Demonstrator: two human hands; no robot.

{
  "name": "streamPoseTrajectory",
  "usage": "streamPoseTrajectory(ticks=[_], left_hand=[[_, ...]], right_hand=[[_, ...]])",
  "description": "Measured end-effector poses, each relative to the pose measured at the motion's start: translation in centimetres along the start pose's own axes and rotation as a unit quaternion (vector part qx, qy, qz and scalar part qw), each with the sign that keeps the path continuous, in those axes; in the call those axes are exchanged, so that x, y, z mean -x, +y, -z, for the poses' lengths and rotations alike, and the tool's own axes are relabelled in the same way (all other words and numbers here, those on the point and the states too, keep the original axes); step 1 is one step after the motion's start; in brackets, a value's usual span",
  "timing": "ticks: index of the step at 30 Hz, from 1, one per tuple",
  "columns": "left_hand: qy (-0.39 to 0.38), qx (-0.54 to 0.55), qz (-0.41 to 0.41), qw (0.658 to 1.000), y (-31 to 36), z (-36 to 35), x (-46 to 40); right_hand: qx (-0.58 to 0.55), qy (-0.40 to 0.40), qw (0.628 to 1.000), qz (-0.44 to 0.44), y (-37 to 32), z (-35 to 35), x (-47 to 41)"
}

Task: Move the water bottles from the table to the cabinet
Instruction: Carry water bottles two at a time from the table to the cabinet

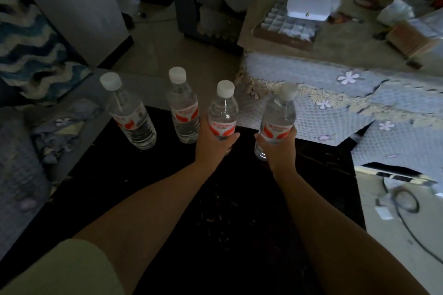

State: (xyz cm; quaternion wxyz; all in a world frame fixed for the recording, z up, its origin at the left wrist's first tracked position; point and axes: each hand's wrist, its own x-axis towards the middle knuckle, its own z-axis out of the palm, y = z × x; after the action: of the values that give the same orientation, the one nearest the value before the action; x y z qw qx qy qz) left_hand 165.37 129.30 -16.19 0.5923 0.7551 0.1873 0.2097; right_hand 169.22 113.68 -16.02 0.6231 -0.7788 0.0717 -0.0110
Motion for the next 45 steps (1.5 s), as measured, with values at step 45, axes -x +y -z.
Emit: streamPoseTrajectory(ticks=[45], left_hand=[[-0.502,-0.110,-0.083,0.854,15.5,4.0,35.1]], right_hand=[[0.147,0.297,0.935,-0.122,-1.9,26.5,43.1]])
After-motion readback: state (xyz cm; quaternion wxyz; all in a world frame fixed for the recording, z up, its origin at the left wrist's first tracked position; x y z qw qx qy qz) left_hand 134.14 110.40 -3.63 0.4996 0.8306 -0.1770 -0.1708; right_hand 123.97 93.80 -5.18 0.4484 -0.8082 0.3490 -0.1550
